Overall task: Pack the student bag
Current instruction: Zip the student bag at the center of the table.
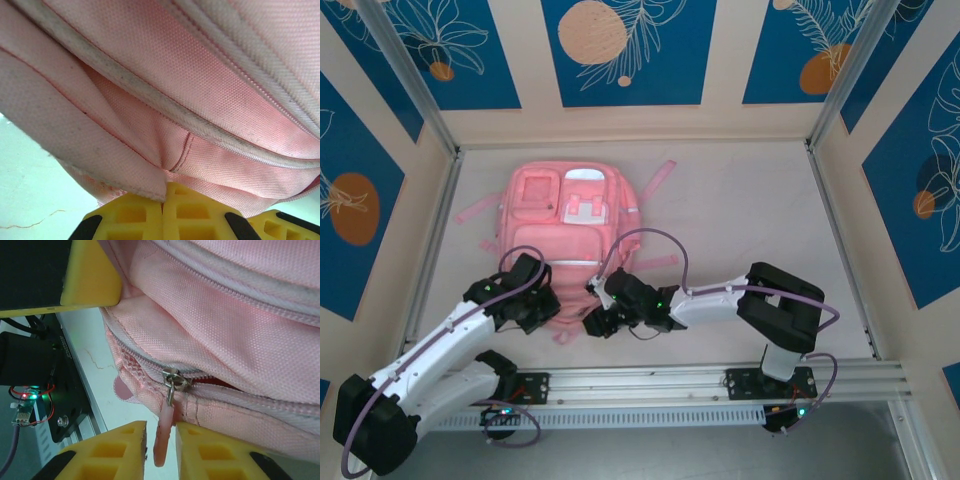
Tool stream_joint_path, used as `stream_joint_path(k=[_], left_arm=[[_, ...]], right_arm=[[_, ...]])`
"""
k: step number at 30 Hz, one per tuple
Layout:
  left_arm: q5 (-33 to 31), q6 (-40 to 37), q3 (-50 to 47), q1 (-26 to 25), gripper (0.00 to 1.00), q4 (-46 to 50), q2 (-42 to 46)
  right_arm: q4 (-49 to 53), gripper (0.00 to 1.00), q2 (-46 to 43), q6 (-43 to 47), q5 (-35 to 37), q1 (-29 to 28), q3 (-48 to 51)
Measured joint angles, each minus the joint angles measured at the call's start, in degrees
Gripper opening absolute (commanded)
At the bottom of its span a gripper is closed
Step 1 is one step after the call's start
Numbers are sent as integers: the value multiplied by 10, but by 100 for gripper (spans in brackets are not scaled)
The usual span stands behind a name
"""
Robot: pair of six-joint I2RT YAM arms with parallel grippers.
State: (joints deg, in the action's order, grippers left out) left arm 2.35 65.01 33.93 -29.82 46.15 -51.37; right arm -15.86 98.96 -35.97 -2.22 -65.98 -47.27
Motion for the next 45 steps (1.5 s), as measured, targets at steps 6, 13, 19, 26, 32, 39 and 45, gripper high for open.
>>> stream_joint_path(k=[6, 13, 19, 26, 32, 39, 45], left_arm=[[0, -5, -1, 0, 0, -2, -1], [-3, -7, -1, 0, 0, -2, -3], [-7, -9, -1, 0, 0, 0, -4], [-10, -10, -1, 0, 0, 4, 7], [-11, -11, 0, 0, 0, 8, 13], [-11, -11, 0, 0, 0, 10, 26], [-10, -11, 0, 0, 0, 11, 37]], right_arm=[[11, 31, 7, 0, -2, 0, -12], [35, 14, 23, 5, -2, 0, -34], [41, 1, 28, 6, -2, 5, -38], [47, 0, 17, 8, -1, 11, -34], [65, 0, 8, 24, 5, 14, -33], [67, 0, -1, 30, 5, 17, -28], [62, 0, -16, 30, 5, 22, -16]])
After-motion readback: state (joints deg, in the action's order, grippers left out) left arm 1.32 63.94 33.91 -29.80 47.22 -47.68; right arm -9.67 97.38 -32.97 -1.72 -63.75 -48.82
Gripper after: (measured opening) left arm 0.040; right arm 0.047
